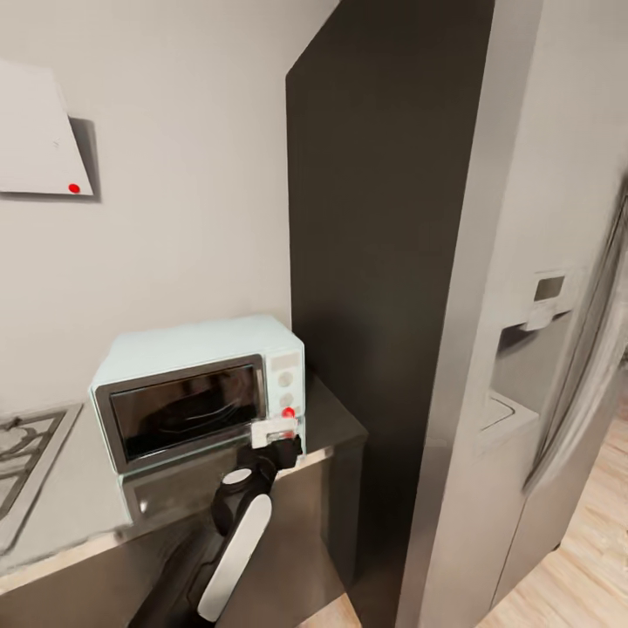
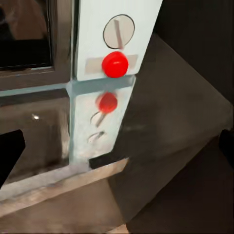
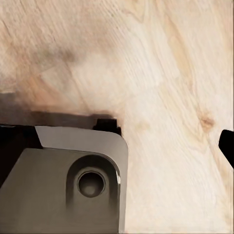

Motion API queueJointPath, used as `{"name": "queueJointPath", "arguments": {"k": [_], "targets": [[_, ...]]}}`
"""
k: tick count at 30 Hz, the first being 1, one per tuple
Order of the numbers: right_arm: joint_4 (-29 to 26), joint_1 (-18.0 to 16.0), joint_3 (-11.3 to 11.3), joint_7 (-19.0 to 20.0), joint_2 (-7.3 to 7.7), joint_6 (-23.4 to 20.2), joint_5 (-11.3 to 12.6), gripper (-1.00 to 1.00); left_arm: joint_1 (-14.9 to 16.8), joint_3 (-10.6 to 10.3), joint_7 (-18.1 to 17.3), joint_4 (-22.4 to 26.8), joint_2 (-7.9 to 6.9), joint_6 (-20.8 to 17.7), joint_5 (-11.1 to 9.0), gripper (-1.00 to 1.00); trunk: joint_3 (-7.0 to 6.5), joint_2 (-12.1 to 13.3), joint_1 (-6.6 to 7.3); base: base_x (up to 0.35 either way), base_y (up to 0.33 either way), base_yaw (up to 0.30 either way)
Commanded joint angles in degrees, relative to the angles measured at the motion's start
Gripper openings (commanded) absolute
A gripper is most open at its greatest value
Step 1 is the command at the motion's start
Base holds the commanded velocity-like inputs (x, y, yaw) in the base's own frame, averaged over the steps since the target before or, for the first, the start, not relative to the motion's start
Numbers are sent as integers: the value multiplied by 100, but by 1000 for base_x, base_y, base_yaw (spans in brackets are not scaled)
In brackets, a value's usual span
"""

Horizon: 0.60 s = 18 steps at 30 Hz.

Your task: In the kitchen, take the popcorn bag from the countertop, put it into the microwave, and heat it until the popcorn is cooked so the cooked popcorn ends up inside the bag.

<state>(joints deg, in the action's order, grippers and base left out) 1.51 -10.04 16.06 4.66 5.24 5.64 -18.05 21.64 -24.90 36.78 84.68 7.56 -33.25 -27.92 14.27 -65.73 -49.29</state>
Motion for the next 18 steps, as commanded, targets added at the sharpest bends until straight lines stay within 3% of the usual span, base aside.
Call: {"name": "queueJointPath", "arguments": {"k": [1,2,5,7,9,10,11,13,14,16,17,18], "targets": [[16,-7,47,12,27,36,-44,100,7,-96,253,5,29,-7,-195,100,8,-6,3,-346,0,0],[11,-7,43,10,54,39,-47,100,3,-357,598,1,58,-2,-480,100,8,-6,3,-346,0,0],[8,-7,31,11,78,46,-68,100,-99,-1125,1317,-42,69,249,-973,100,8,-6,3,-346,0,0],[7,-7,30,9,107,63,-114,100,-349,-1907,1910,-365,-1,1199,-1524,100,8,-6,3,-345,0,0],[7,-7,29,9,173,67,-132,100,-456,-2661,2106,-1338,-72,2194,-2035,100,8,-6,3,-346,0,0],[7,-7,29,9,185,61,-136,100,-477,-3100,2098,-2405,-91,2744,-2593,100,8,-6,3,-345,0,0],[7,-7,28,14,192,55,-142,100,-482,-3178,2042,-3005,-93,2855,-2921,100,8,-6,3,-346,0,0],[11,-7,23,15,195,46,-145,100,-482,-3214,1659,-3817,-85,3002,-3312,100,8,-6,3,-346,0,0],[13,-7,22,15,196,44,-145,100,-482,-3222,1170,-4373,-85,3141,-3527,100,8,-6,3,-346,0,0],[15,-7,25,11,192,43,-220,100,-485,-3225,-311,-5640,-87,3350,-3891,100,8,-6,3,-346,0,0],[15,-7,28,5,185,42,-333,100,-484,-3200,-1310,-6357,-85,3398,-4040,100,8,-6,3,-346,0,0],[15,-7,33,-8,182,42,-398,100,-482,-3176,-1904,-6781,-86,3410,-4105,100,8,-6,3,-346,0,0]]}}
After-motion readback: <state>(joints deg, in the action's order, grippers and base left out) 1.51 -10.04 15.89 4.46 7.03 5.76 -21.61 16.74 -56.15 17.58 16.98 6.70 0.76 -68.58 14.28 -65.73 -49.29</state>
